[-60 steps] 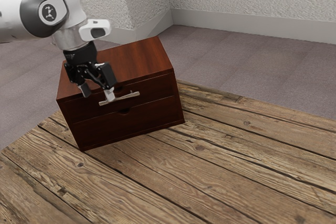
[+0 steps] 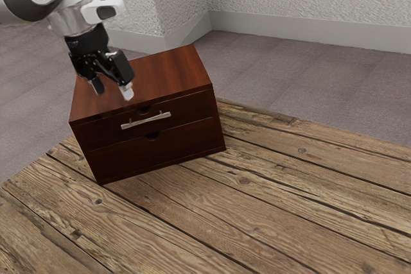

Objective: Pull the drawer handle with one arm to open the drawer

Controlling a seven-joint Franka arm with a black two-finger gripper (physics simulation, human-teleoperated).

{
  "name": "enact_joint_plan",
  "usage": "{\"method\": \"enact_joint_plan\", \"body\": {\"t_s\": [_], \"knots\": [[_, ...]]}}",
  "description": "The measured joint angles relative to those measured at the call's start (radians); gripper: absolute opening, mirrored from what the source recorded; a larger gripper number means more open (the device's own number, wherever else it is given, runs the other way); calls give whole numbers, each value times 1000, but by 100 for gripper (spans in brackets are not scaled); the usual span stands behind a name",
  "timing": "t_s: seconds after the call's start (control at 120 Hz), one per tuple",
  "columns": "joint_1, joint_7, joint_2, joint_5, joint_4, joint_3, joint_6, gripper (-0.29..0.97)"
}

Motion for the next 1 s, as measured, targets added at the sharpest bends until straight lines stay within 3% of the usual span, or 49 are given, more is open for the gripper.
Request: {"method": "enact_joint_plan", "body": {"t_s": [0.183,0.3,0.417,0.533,1.0], "knots": [[-33,11,-11,6,82,-71,-48,68],[-74,74,53,75,62,-81,-25,68],[-17,128,170,108,50,-79,-2,68],[10,181,205,116,49,-79,21,68],[-6,419,210,52,32,-92,39,68]]}}
